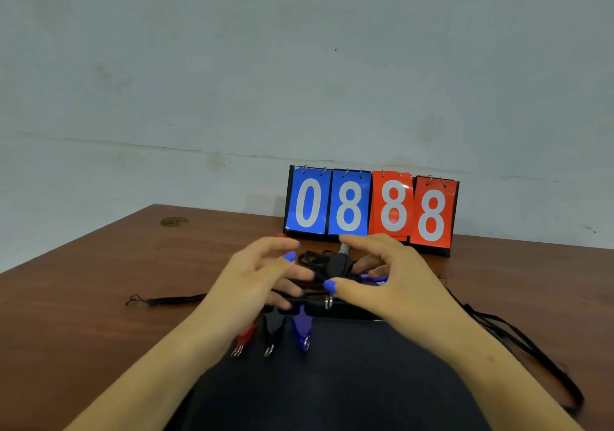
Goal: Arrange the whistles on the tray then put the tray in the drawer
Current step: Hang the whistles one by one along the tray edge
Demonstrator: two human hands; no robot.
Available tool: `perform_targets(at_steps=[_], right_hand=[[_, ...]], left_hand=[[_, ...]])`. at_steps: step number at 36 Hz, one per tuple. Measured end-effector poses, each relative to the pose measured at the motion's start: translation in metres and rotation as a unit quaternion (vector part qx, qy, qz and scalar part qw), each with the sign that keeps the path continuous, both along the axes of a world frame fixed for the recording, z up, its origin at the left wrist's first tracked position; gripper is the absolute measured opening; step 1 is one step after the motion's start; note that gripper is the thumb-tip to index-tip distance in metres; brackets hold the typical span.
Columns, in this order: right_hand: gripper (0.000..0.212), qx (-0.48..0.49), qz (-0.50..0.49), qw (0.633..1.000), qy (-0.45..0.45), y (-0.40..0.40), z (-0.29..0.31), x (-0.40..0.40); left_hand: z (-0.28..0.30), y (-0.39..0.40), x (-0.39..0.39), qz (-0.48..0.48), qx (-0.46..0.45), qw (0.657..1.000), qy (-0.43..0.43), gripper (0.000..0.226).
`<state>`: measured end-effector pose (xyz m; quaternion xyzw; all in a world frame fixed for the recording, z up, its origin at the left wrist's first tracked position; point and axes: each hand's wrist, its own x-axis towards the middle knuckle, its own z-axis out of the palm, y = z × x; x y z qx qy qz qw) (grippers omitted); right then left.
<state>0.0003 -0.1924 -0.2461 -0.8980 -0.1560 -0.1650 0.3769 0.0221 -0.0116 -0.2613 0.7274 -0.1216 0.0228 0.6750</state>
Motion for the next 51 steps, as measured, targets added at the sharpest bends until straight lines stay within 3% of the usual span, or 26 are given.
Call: perform_targets(at_steps=[4,8,12,19,27,51], right_hand=[[0.064,-0.097,-0.004,0.991,0.087,-0.013,-0.006,0.008],[0.064,-0.152,0.013,0.971,0.182,-0.017,-0.014,0.013],[0.063,-0.175,0.041,0.961,0.212,-0.015,-0.020,0.015],[0.051,-0.172,0.071,0.963,0.197,-0.007,-0.024,0.015],[0.066,-0.181,0.048,0.962,0.197,-0.006,-0.030,0.019],[0.065,-0.171,0.058,0.961,0.208,-0.004,-0.035,0.023]], left_hand=[[-0.012,0.014,0.015,0.093,0.154,0.979,-0.091,0.016],[-0.022,0.026,0.023,0.125,0.376,0.906,-0.148,0.016],[-0.028,0.027,0.026,0.105,0.438,0.882,-0.141,0.022],[-0.030,0.025,0.027,0.075,0.454,0.878,-0.133,0.027],[-0.030,0.026,0.027,0.071,0.467,0.872,-0.125,0.028],[-0.033,0.026,0.030,0.070,0.478,0.865,-0.133,0.030]])
